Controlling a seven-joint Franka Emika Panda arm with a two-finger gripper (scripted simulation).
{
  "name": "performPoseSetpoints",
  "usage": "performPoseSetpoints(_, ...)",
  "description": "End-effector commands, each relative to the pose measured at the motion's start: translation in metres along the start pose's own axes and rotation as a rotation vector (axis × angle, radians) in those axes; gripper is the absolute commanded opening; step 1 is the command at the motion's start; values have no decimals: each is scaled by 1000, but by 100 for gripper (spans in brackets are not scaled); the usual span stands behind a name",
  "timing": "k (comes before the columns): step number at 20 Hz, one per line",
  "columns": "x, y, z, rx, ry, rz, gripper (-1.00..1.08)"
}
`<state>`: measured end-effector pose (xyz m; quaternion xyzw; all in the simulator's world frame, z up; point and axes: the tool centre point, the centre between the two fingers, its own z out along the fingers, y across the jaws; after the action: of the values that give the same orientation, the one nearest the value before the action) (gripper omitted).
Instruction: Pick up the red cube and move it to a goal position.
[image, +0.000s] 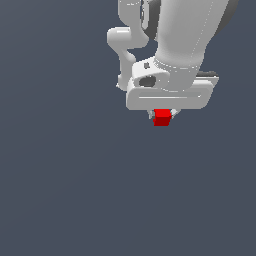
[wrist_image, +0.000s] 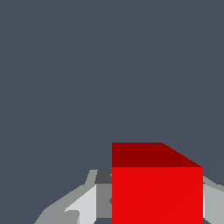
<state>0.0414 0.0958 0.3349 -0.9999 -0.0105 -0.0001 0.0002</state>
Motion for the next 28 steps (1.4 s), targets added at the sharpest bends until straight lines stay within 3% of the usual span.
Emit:
performPoseSetpoints(1,3,0,-23,0,-1,0,-100)
performPoseSetpoints(14,19,-1,-105,0,0,1,-100)
performPoseSetpoints(28,25,-1,-131,0,0,1,-100)
